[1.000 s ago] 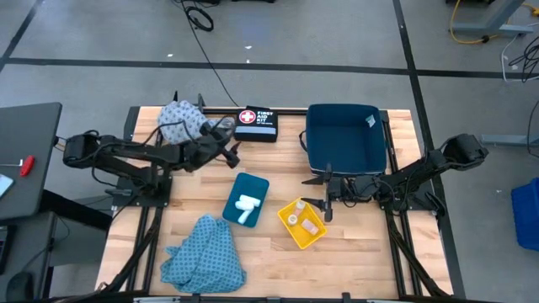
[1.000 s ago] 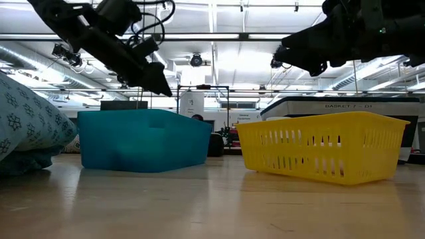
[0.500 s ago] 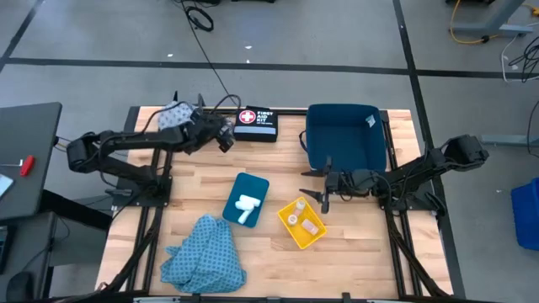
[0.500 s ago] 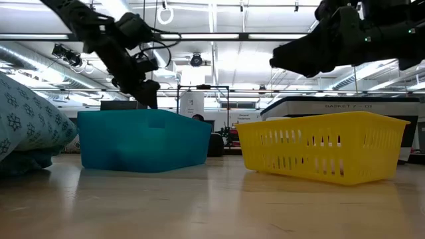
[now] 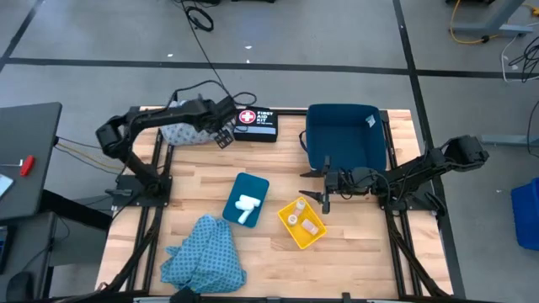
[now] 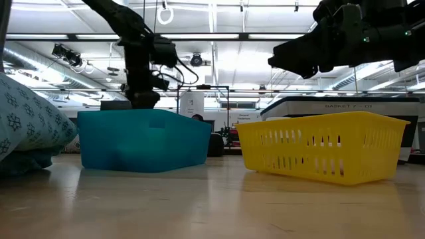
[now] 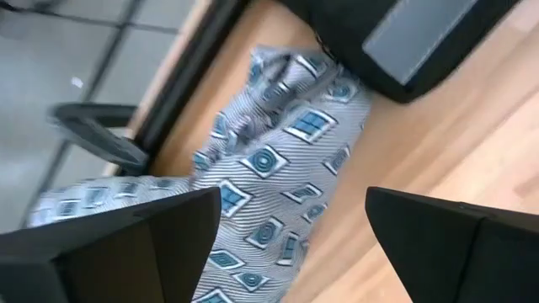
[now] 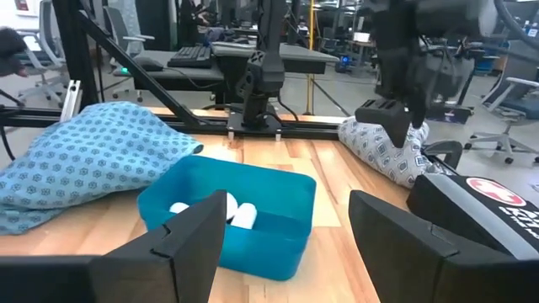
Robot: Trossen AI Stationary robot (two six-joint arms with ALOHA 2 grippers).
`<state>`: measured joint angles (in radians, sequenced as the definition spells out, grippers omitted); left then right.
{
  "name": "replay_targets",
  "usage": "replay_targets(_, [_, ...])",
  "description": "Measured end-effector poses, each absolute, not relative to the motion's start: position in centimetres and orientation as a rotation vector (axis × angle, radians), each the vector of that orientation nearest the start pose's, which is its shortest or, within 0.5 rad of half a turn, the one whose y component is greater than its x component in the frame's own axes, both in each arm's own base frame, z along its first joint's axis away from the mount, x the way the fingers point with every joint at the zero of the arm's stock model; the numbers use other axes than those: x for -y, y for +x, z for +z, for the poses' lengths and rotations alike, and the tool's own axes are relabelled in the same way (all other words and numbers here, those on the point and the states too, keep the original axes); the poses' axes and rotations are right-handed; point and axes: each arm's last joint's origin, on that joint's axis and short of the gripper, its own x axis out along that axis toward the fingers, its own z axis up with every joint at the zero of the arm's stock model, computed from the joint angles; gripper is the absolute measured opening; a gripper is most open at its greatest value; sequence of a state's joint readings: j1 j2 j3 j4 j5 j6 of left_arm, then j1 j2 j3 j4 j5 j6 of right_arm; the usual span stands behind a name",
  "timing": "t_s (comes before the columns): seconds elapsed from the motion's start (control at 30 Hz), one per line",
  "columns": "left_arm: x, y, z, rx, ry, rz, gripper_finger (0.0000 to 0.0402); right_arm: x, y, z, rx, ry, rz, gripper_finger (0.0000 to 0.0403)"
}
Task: Pick & place medical supplies in basket/bin
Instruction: Put the gray patient gown into the blue laundry bin
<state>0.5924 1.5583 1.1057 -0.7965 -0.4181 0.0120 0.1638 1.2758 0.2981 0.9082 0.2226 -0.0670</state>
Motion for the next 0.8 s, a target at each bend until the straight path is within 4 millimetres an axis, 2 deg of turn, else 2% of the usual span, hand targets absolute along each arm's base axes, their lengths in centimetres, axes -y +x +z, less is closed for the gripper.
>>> replay_targets(0.1, [-18.4, 23.7, 21.7, -1.356, -0.147, 0.807, 0.0301, -3.1, 22.4, 18.0, -0.070, -0.077, -0.053, 0.0258])
replay_targets(0.23, [-19.4, 23.2, 20.5, -1.436, -0.146, 0.813, 0.0301, -3.1, 22.4, 18.0, -0.073, -0.078, -0.053, 0.0258])
replay_targets(0.57, [-20.6, 22.4, 18.5, -1.565, -0.170, 0.832, 0.0301, -3.1, 22.4, 17.9, -0.078, -0.079, -0.053, 0.0258])
replay_targets(0.8, [-21.6, 23.1, 15.2, -1.635, -0.185, 0.822, 0.0298, -3.1, 22.4, 17.9, -0.079, -0.079, -0.053, 0.0258])
